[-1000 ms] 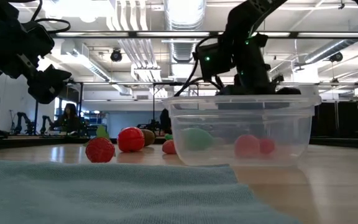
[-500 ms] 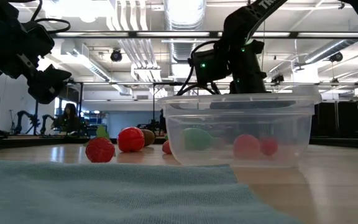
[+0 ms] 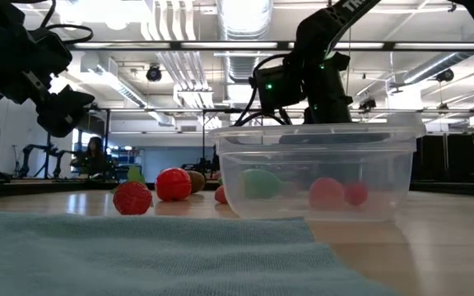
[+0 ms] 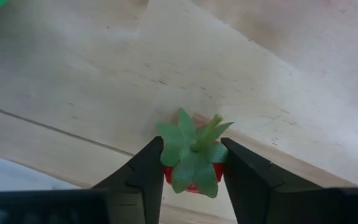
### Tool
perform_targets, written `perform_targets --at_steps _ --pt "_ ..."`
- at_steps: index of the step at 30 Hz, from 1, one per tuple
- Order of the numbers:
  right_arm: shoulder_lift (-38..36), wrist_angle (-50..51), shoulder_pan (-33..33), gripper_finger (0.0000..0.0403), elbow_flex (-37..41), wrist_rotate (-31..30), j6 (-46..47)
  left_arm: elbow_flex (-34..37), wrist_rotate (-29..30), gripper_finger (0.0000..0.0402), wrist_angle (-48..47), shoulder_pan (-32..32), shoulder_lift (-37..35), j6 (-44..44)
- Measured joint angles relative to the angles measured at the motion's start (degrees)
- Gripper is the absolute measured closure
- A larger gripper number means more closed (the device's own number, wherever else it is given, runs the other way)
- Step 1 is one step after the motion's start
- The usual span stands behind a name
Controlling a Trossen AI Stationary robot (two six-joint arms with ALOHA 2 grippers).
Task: Pick and placing Produce into tupperware
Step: Put the top strawberry into the transparent container
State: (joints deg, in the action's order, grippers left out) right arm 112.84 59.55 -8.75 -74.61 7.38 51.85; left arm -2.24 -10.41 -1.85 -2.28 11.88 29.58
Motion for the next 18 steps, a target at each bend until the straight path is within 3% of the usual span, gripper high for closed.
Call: perform_targets --at_steps 8,14,18 --pt "-1.0 0.1 0.0 0.0265 -2.3 0.0 -2.4 0.0 0.0 0.0155 0.0 0.0 0.0 0.0" --pt "-6.0 0.3 -0.1 0.0264 -7.0 0.1 -2.6 0.0 0.0 0.0155 0.0 0.0 0.0 0.0" --pt "-9.7 -0.2 1.5 0.0264 -11.3 3.9 -6.1 0.0 0.0 0.0155 0.0 0.0 0.0 0.0"
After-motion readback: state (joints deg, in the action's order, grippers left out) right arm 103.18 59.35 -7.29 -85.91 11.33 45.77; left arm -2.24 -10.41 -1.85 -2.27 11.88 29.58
